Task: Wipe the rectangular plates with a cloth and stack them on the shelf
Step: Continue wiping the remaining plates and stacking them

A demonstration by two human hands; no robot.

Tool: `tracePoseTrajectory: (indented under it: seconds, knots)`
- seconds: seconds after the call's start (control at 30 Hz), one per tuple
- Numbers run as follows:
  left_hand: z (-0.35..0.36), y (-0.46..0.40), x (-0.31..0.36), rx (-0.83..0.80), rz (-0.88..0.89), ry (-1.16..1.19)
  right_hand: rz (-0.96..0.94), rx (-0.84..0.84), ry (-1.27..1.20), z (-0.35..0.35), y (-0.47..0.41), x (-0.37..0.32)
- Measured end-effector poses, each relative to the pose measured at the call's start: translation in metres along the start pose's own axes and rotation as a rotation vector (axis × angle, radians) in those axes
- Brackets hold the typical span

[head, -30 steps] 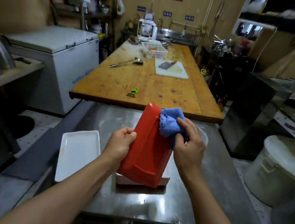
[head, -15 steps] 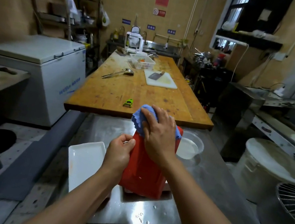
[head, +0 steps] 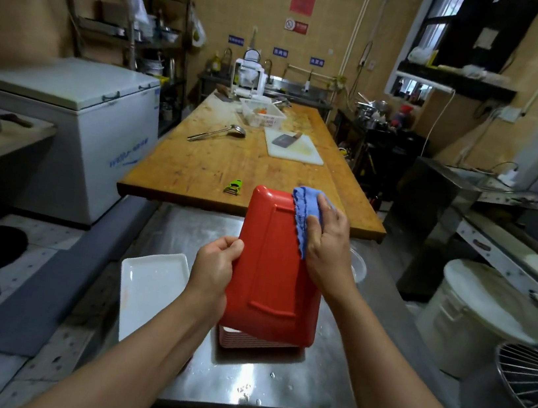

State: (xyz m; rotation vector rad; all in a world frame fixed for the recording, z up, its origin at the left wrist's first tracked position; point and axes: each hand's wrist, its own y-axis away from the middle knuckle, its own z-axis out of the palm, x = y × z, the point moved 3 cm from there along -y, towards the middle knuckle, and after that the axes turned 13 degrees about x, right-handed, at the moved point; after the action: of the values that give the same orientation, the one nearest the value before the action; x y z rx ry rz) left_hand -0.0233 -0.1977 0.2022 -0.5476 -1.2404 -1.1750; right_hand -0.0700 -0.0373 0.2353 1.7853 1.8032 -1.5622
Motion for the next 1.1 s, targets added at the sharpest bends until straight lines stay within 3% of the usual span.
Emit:
tracePoseTrajectory:
  seconds: [0.2, 0.33, 0.4, 0.53, 0.67, 0.8, 0.97, 1.03, 1.1]
  knots:
    - [0.025, -0.009, 0.003, 0.107, -0.117, 0.129, 0.031, -0.098, 0.055, -0.010, 0.028, 0.013]
    - [0.043, -0.020, 0.007, 0.155, -0.126, 0.172, 0.096, -0.062, -0.097, -0.020, 0.054, 0.032]
    - [0.051, -0.025, 0.005, 0.173, -0.148, 0.195, 0.208, 0.016, -0.267, -0.030, 0.054, 0.037]
    - [0.070, -0.022, -0.004, 0.104, -0.200, 0.207, 0.614, 0.091, -0.763, -0.041, 0.033, 0.050]
    - [0.076, -0.018, -0.006, 0.007, -0.195, 0.162, 0.780, 0.050, -1.031, -0.042, 0.022, 0.063]
    - [0.063, -0.021, -0.004, -0.080, -0.163, -0.124, 0.810, -0.017, -1.076, -0.045, 0.013, 0.074]
    - [0.051, -0.044, 0.037, -0.019, 0.231, -0.422, 0.672, -0.259, -1.048, -0.065, -0.004, 0.083]
    - [0.054, -0.051, 0.057, -0.093, 0.301, -0.493, 0.625, -0.367, -1.016, -0.070, -0.009, 0.085]
    - [0.055, -0.056, 0.070, -0.246, 0.233, -0.547, 0.601, -0.453, -1.004, -0.070, -0.012, 0.085]
